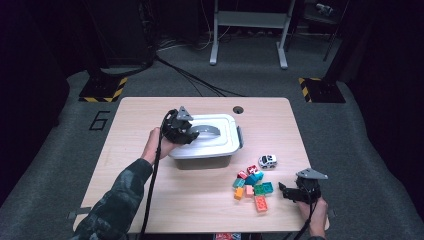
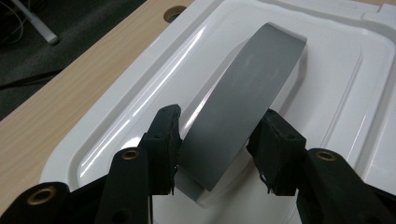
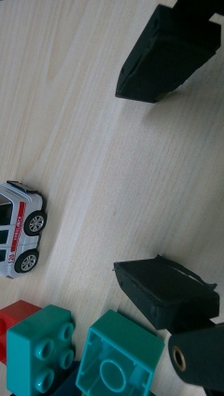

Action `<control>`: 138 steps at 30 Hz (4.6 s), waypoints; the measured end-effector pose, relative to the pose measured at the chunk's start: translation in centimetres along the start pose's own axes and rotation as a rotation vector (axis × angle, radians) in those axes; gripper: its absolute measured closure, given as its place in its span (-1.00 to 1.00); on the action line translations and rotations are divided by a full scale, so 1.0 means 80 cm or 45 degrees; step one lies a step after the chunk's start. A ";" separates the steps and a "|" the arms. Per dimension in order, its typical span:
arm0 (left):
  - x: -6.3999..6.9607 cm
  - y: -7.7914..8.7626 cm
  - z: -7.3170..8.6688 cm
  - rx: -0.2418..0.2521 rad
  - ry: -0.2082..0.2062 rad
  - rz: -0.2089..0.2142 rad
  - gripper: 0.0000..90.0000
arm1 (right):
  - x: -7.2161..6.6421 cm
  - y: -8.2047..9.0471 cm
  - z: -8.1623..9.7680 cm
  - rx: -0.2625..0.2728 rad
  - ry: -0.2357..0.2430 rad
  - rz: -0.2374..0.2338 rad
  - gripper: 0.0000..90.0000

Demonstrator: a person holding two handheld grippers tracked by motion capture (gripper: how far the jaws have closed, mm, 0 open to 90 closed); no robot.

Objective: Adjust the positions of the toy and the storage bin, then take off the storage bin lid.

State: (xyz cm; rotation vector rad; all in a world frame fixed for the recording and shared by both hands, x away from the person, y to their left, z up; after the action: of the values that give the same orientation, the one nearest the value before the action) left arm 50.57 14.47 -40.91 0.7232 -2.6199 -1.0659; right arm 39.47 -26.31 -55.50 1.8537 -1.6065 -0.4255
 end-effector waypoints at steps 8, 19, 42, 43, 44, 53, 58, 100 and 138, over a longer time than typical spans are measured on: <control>0.013 0.005 0.004 -0.024 -0.005 -0.008 0.20 | 0.001 0.000 0.000 0.006 0.010 -0.001 -0.71; 0.011 -0.006 -0.021 0.010 -0.097 0.103 0.03 | 0.000 0.000 0.000 0.003 0.005 -0.001 -0.71; 0.037 -0.004 -0.021 -0.044 -0.070 0.082 0.41 | 0.000 0.000 0.000 0.004 0.002 0.004 -0.71; 0.038 -0.004 -0.022 -0.046 -0.056 0.064 0.41 | 0.000 0.000 0.000 0.004 0.002 0.004 -0.71; 0.040 -0.004 -0.022 -0.049 -0.043 0.055 0.41 | 0.000 0.000 0.000 0.002 0.000 0.004 -0.71; 0.044 -0.008 -0.035 -0.058 -0.105 0.036 0.14 | 0.000 0.000 0.000 0.002 0.000 0.001 -0.71; 0.043 -0.014 -0.037 -0.100 -0.164 0.082 0.46 | 0.000 0.000 0.000 0.003 0.003 0.000 -0.71; 0.078 -0.025 -0.041 0.007 0.173 -0.071 0.47 | 0.000 0.000 0.000 0.003 0.001 0.003 -0.71; 0.070 0.029 -0.057 0.103 0.104 -0.102 0.47 | 0.000 0.000 0.000 0.003 -0.002 0.005 -0.71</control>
State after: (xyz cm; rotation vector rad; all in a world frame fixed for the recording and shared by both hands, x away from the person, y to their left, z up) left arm 46.68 10.29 -35.92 0.8766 -2.5971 -0.9345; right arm 39.50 -26.33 -55.48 1.8526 -1.6119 -0.4237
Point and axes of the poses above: each handheld gripper's, and its own axes: y roughly backward along the jaws, z roughly out of its underside, x roughly to its right, the point moved 4 cm from there along -y, roughly forward along the jaws, and after that the axes turned 13 degrees about z, right-handed, at the moved point
